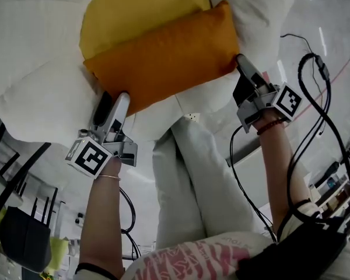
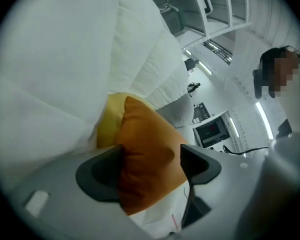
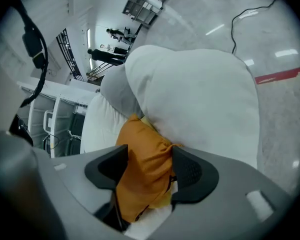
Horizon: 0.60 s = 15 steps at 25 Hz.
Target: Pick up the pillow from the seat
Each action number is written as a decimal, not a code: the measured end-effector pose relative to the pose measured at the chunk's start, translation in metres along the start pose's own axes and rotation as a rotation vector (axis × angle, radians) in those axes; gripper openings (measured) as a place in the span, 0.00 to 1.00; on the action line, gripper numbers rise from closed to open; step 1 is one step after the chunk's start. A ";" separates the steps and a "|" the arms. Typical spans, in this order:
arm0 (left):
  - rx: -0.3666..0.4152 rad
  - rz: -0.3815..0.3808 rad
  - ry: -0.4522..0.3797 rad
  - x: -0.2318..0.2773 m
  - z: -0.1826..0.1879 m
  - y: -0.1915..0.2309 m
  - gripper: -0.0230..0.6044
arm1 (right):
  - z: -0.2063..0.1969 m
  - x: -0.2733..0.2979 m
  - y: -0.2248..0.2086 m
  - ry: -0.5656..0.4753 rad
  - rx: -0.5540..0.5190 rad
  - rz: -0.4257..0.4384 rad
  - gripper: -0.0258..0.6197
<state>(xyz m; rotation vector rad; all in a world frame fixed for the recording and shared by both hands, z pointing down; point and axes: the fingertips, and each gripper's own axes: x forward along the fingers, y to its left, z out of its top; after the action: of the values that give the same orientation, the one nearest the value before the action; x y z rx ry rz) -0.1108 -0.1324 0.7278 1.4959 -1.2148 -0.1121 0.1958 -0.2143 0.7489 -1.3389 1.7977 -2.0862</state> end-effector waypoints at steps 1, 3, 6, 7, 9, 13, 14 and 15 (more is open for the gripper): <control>0.007 0.009 0.006 0.000 -0.001 -0.001 0.62 | 0.000 0.001 0.002 -0.003 -0.022 -0.015 0.48; 0.036 0.023 0.022 0.002 -0.003 -0.003 0.60 | 0.002 0.002 0.004 -0.017 -0.066 -0.053 0.50; 0.037 0.021 0.038 0.007 -0.004 -0.006 0.60 | 0.005 0.002 0.004 -0.043 -0.074 -0.083 0.47; 0.032 0.011 0.048 0.006 -0.005 -0.008 0.58 | 0.005 0.001 0.006 -0.041 -0.069 -0.087 0.45; 0.032 0.003 0.083 0.004 -0.006 -0.011 0.53 | 0.002 -0.001 0.014 -0.018 -0.059 -0.087 0.31; 0.039 0.057 0.136 0.000 -0.001 -0.012 0.44 | -0.003 0.001 0.035 0.022 -0.059 -0.068 0.16; 0.040 0.063 0.127 -0.004 0.003 -0.016 0.43 | -0.005 0.000 0.041 0.023 -0.046 -0.053 0.15; 0.047 0.063 0.114 -0.010 0.008 -0.022 0.42 | -0.006 -0.003 0.048 0.023 -0.035 -0.035 0.15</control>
<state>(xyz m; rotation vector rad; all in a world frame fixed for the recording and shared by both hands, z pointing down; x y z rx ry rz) -0.1076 -0.1351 0.7026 1.4825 -1.1786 0.0435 0.1710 -0.2229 0.7076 -1.3702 1.8409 -2.1066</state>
